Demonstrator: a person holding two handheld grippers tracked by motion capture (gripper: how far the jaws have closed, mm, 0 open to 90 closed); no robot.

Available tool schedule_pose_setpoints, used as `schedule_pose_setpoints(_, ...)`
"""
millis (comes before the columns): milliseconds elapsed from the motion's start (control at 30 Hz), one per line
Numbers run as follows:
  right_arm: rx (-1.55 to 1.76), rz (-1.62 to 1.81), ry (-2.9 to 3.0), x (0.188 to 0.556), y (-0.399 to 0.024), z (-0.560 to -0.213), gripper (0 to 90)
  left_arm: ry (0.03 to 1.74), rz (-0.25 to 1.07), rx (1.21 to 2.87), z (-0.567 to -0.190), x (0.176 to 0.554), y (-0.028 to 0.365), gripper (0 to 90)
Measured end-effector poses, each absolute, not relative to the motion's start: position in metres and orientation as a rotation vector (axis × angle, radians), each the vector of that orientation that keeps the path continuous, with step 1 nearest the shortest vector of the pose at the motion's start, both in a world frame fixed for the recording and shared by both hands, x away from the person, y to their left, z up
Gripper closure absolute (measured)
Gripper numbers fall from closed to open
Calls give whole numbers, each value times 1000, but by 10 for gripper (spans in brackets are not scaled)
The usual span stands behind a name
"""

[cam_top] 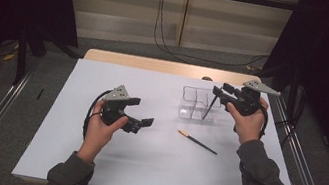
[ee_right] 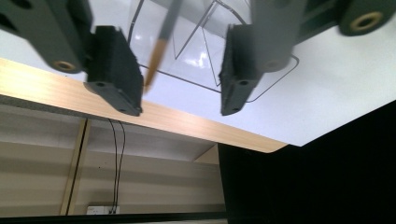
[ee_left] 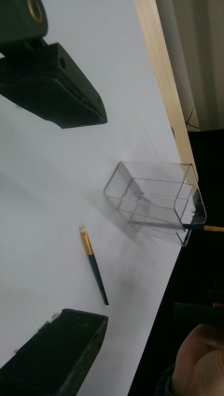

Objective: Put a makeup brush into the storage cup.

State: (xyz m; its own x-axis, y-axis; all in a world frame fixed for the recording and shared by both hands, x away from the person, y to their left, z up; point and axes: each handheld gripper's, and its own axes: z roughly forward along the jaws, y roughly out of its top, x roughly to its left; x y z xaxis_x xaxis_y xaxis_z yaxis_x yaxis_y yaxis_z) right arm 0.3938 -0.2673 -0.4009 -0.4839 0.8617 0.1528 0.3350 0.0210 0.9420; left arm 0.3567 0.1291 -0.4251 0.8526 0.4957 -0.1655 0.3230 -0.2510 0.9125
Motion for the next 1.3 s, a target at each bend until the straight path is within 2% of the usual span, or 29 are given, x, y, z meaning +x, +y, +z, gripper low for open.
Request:
schedule_pose_setpoints(133, 1214, 1454, 1818, 394, -269, -400, 341, 615, 186, 1860, -425, 357, 129, 45)
schedule_pose_setpoints(233, 1214, 1440, 1811, 394, -271, -400, 312, 617, 187, 1863, -425, 357, 129, 45)
schedule_pose_setpoints(1300, 1131, 1468, 1859, 384, -268, -397, 190, 617, 183, 1851, -424, 357, 130, 45)
